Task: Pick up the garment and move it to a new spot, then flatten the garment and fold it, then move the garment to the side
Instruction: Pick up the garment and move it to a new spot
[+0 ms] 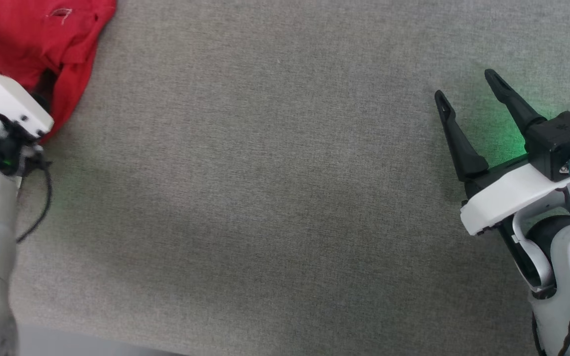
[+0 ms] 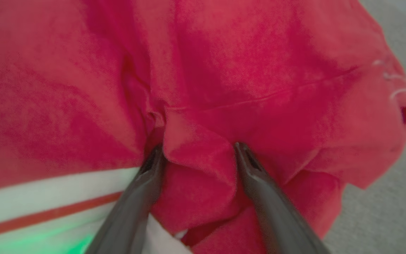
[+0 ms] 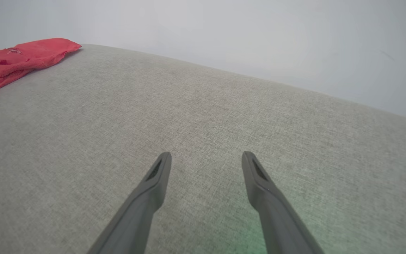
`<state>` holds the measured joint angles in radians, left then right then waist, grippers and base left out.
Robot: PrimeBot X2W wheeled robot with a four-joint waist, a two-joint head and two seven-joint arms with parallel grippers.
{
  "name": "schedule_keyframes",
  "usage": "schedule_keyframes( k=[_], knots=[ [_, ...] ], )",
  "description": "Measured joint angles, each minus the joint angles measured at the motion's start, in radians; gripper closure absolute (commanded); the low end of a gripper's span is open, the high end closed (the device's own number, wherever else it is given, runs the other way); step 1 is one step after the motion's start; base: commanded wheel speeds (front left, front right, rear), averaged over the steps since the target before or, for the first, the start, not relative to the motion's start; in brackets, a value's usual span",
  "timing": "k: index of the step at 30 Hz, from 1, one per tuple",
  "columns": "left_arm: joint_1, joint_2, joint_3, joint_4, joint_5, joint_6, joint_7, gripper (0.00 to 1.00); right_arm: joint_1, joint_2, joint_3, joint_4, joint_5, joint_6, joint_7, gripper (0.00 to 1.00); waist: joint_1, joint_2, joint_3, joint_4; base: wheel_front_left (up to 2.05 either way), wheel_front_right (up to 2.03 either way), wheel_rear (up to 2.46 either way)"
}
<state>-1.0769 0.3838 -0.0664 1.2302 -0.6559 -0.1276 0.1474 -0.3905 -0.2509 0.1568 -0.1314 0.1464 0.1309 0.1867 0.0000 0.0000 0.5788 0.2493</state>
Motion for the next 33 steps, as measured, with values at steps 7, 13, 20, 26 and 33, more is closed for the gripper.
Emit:
schedule_keyframes(
  k=[7, 13, 20, 26, 33],
  knots=[
    [-0.056, 0.031, -0.006, 0.022, -0.019, 0.022, 0.202, 0.0, -0.009, 0.004, 0.002, -0.029, -0.005, 0.0, 0.016, 0.0, 0.0, 0.0001, 0.026, -0.017, 0.0, 0.0, 0.0],
    [-0.056, 0.044, -0.016, 0.036, -0.021, 0.014, 0.187, 1.0, -0.009, 0.017, -0.002, -0.016, -0.005, 0.0, 0.006, 0.0, 0.0, 0.0, 0.009, -0.018, 0.0, 0.0, 0.0],
    [-0.063, 0.078, -0.065, 0.01, 0.007, 0.003, 0.081, 1.0, 0.01, 0.042, -0.032, 0.024, -0.002, 0.0, -0.04, 0.0, 0.0, 0.0, -0.054, -0.005, 0.0, 0.0, 0.0],
    [-0.069, 0.128, -0.142, -0.085, 0.031, 0.0, 0.003, 1.0, 0.042, 0.075, -0.046, 0.078, 0.008, 0.0, -0.089, 0.0, 0.0, 0.0, -0.142, 0.005, 0.0, 0.0, 0.0],
    [-0.068, 0.206, -0.239, -0.212, 0.032, 0.0, -0.02, 1.0, 0.089, 0.106, -0.055, 0.135, 0.03, 0.0, -0.142, 0.0, 0.0, 0.0, -0.266, 0.014, 0.0, 0.0, 0.0]
  ],
)
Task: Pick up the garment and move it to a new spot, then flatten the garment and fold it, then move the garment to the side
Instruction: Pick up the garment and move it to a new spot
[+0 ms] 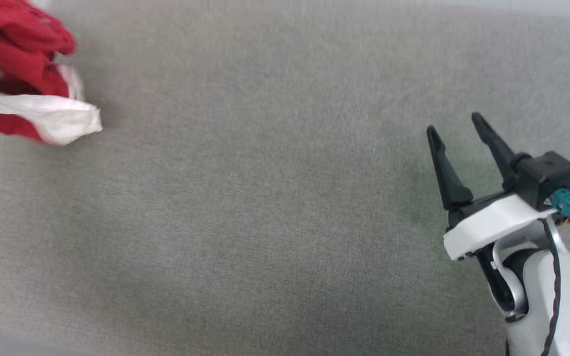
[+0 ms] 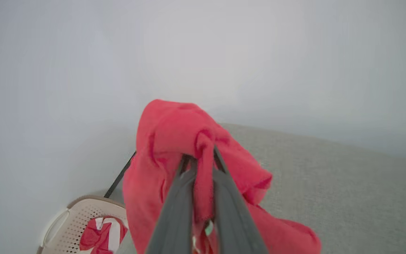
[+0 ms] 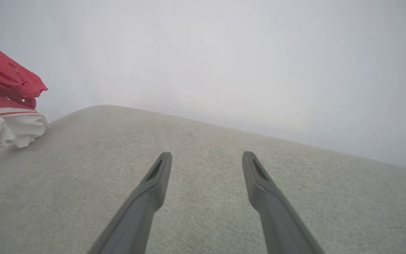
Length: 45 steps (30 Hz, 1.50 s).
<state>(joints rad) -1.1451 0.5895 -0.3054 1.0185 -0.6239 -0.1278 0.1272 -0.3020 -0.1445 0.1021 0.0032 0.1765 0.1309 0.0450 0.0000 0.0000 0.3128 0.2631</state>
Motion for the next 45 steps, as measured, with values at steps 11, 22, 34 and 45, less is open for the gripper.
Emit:
schedule_keyframes(
  k=[11, 22, 34, 45],
  knots=[
    [0.056, 0.11, -0.099, -0.286, -0.047, -0.001, 0.091, 1.0, 0.057, 0.027, -0.04, 0.034, 0.02, 0.0, -0.05, 0.0, 0.0, 0.0, -0.152, -0.007, 0.0, 0.0, 0.0],
    [0.189, 0.193, -0.109, -0.765, -0.082, 0.084, 0.281, 1.0, 0.099, 0.047, -0.134, 0.026, 0.023, 0.0, -0.081, 0.0, 0.0, 0.0, -0.207, -0.108, 0.0, 0.0, 0.0],
    [0.257, 0.208, -0.144, -1.184, -0.11, 0.19, 0.447, 1.0, 0.107, 0.067, -0.206, 0.005, 0.017, 0.0, -0.112, 0.0, 0.0, 0.0, -0.199, -0.284, 0.0, 0.0, 0.0],
    [0.343, 0.09, -0.288, -1.239, -0.126, 0.221, 0.516, 1.0, 0.105, 0.087, -0.194, 0.041, 0.03, 0.0, -0.165, 0.0, 0.0, 0.0, -0.121, -0.431, 0.0, 0.0, 0.0]
  ],
)
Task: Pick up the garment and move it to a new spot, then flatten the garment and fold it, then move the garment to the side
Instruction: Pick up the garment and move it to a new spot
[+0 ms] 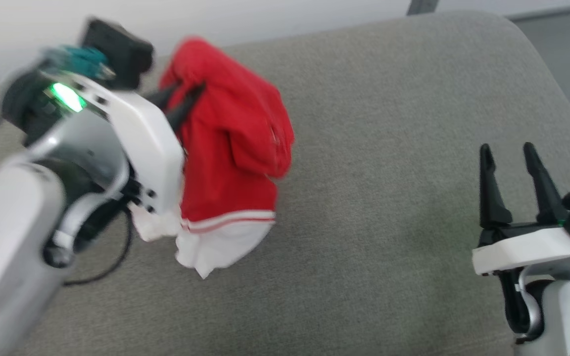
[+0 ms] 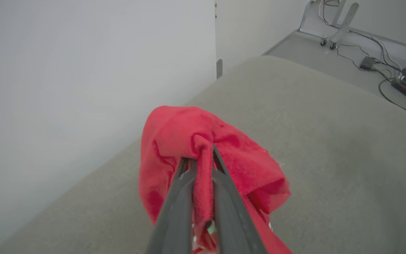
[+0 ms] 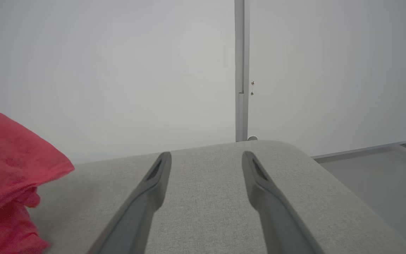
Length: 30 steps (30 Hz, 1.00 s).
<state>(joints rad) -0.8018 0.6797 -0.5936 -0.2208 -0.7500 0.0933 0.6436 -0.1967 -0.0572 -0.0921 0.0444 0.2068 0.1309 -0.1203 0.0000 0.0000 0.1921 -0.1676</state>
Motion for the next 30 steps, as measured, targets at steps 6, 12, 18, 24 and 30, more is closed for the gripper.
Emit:
schedule_keyframes(
  k=[6, 12, 18, 24, 30],
  knots=[
    [0.055, -0.059, -0.08, 0.168, -0.036, -0.032, 0.025, 1.0, -0.031, 0.004, 0.044, 0.059, 0.035, 0.0, -0.042, 0.0, 0.0, 0.0, 0.051, -0.042, 0.0, 0.0, 0.0],
    [0.066, -0.098, -0.131, 0.399, -0.054, -0.095, 0.036, 1.0, -0.072, 0.005, 0.111, 0.114, 0.058, 0.0, -0.072, 0.0, 0.0, 0.0, 0.081, -0.073, 0.0, 0.0, 0.0],
    [0.047, -0.161, -0.169, 0.628, -0.059, -0.154, 0.023, 1.0, -0.095, 0.006, 0.154, 0.157, 0.067, 0.0, -0.092, 0.0, 0.0, 0.0, 0.086, -0.086, 0.0, 0.0, 0.0],
    [0.024, -0.204, -0.17, 0.708, -0.07, -0.182, -0.024, 0.0, -0.1, 0.006, 0.156, 0.178, 0.061, 0.0, -0.1, 0.0, 0.0, 0.0, 0.062, -0.072, 0.0, 0.0, 0.0],
    [0.013, -0.179, -0.14, 0.668, -0.077, -0.19, -0.105, 0.0, -0.085, 0.006, 0.157, 0.183, 0.047, 0.0, -0.091, 0.0, 0.0, 0.0, 0.013, -0.049, 0.0, 0.0, 0.0]
  ],
)
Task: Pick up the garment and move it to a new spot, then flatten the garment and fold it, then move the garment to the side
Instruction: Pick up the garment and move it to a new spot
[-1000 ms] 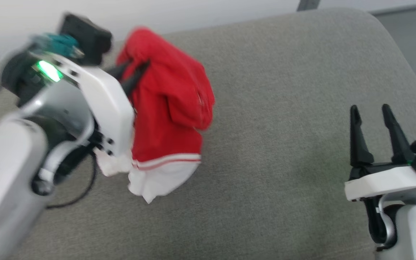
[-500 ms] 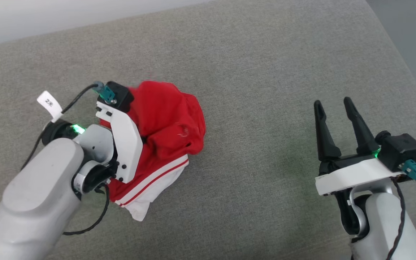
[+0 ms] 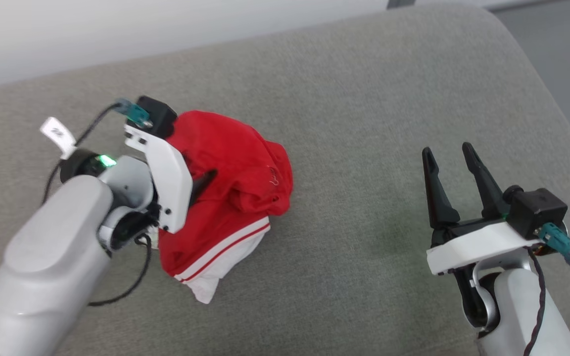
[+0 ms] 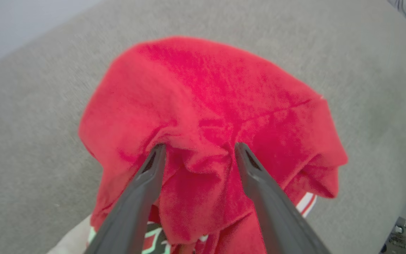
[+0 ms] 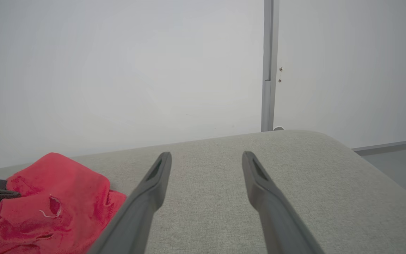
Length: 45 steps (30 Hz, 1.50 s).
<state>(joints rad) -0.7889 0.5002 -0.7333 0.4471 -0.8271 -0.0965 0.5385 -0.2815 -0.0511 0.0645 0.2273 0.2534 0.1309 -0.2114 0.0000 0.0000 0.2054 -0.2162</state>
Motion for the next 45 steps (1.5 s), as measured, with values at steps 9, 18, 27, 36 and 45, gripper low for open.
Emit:
schedule_keyframes(
  k=[9, 18, 27, 36, 45],
  knots=[
    [0.116, 0.081, 0.113, -0.204, -0.023, 0.036, -0.233, 0.0, 0.042, 0.0, -0.007, -0.014, -0.025, 0.0, 0.024, 0.0, 0.0, 0.0, -0.086, 0.065, 0.0, 0.0, 0.0],
    [0.354, 0.165, 0.229, -0.352, -0.018, 0.129, -0.482, 0.0, 0.094, -0.011, -0.004, -0.024, -0.03, 0.0, 0.052, 0.0, 0.0, 0.0, -0.169, 0.129, 0.0, 0.0, 0.0],
    [0.64, 0.207, 0.34, -0.453, -0.055, 0.227, -0.672, 0.0, 0.154, -0.018, -0.016, -0.032, -0.028, 0.0, 0.061, 0.0, 0.0, 0.0, -0.232, 0.199, 0.0, 0.0, 0.0],
    [0.838, 0.21, 0.424, -0.453, -0.078, 0.24, -0.785, 0.0, 0.19, -0.022, -0.028, -0.035, -0.028, 0.0, 0.061, 0.0, 0.0, 0.0, -0.259, 0.244, 0.0, 0.0, 0.0],
    [0.927, 0.147, 0.523, -0.424, -0.013, 0.179, -0.799, 0.0, 0.211, -0.02, -0.042, -0.04, -0.035, 0.0, 0.056, 0.0, 0.0, 0.0, -0.262, 0.27, 0.0, 0.0, 0.0]
  ],
)
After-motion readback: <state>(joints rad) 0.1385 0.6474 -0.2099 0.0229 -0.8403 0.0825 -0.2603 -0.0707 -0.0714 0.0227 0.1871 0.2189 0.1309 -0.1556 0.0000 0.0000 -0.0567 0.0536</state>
